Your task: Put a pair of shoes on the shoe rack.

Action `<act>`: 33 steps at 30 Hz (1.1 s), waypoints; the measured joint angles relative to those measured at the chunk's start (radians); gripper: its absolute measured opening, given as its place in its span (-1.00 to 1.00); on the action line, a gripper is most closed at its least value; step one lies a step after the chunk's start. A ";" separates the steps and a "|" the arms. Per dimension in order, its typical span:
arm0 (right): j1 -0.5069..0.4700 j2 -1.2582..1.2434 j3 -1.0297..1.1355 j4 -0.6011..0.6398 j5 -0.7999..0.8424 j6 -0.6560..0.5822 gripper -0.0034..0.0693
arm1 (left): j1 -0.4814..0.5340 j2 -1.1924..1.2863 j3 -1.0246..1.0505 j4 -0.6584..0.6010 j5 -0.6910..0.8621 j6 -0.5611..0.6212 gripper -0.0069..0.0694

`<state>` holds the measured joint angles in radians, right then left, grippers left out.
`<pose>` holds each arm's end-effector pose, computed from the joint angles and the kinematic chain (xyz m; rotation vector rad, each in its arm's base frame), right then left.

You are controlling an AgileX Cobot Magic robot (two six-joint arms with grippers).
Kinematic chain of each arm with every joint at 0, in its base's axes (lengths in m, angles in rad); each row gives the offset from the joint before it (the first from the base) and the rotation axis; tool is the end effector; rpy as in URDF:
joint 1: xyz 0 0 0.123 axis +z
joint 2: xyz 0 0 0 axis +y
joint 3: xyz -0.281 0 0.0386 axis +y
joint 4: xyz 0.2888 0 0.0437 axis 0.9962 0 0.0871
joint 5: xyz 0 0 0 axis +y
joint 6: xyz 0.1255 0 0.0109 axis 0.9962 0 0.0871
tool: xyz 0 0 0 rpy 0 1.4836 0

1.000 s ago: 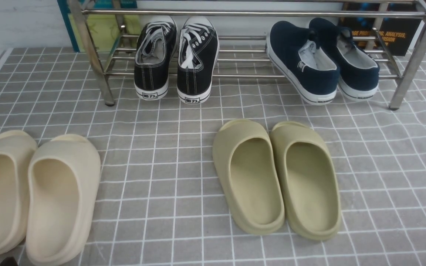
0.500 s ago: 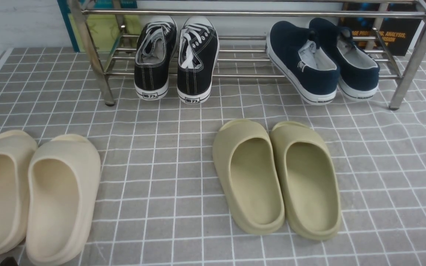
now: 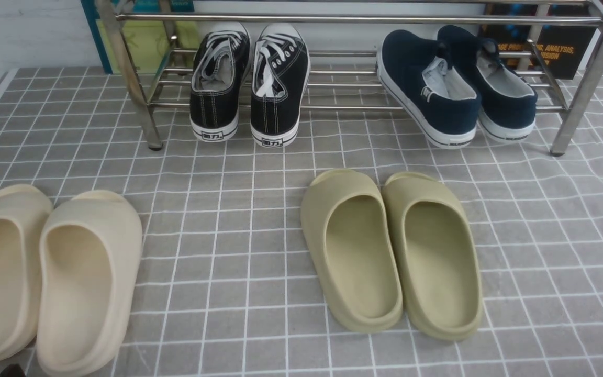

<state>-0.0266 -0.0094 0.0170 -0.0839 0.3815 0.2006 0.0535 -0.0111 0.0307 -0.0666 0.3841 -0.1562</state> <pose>0.1279 -0.0073 0.1631 0.1610 1.8646 0.0371 0.1279 0.0037 0.1573 -0.2386 1.8736 -0.1360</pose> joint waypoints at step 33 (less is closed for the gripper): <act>0.000 0.000 0.000 0.000 0.000 0.000 -0.79 | 0.000 0.000 0.000 0.000 0.000 0.000 -0.19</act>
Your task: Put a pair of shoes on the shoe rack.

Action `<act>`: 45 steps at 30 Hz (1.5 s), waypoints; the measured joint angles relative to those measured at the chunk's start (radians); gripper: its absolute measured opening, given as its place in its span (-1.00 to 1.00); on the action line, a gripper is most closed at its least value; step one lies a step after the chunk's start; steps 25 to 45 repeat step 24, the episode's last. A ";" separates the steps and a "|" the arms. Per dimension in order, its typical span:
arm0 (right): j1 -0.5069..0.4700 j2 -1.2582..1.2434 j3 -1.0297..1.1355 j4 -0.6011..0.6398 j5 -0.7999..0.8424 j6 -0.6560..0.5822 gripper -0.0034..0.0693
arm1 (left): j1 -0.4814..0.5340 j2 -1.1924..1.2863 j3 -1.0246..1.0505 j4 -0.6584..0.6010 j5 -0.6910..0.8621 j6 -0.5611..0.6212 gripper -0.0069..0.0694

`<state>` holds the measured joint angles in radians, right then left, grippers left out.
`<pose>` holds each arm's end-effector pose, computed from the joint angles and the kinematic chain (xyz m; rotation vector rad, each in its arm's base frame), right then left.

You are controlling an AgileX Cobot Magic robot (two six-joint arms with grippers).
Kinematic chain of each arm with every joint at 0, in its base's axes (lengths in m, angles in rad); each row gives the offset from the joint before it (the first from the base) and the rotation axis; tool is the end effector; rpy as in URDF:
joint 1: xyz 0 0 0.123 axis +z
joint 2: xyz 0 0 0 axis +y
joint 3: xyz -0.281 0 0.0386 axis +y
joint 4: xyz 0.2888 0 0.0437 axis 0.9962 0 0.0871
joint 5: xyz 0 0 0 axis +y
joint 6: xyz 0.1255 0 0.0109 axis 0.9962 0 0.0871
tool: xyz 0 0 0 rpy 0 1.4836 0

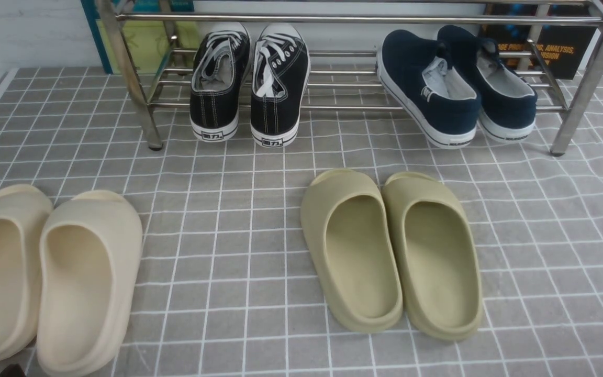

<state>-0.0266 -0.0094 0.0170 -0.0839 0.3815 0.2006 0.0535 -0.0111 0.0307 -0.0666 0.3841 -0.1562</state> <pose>0.1279 -0.0073 0.1631 0.1610 1.8646 0.0371 0.1279 0.0037 0.1573 -0.2386 1.8736 -0.1360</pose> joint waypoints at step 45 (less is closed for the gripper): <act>0.004 0.000 0.000 0.000 0.000 0.007 -0.70 | 0.000 0.000 0.000 0.000 0.000 0.000 -0.19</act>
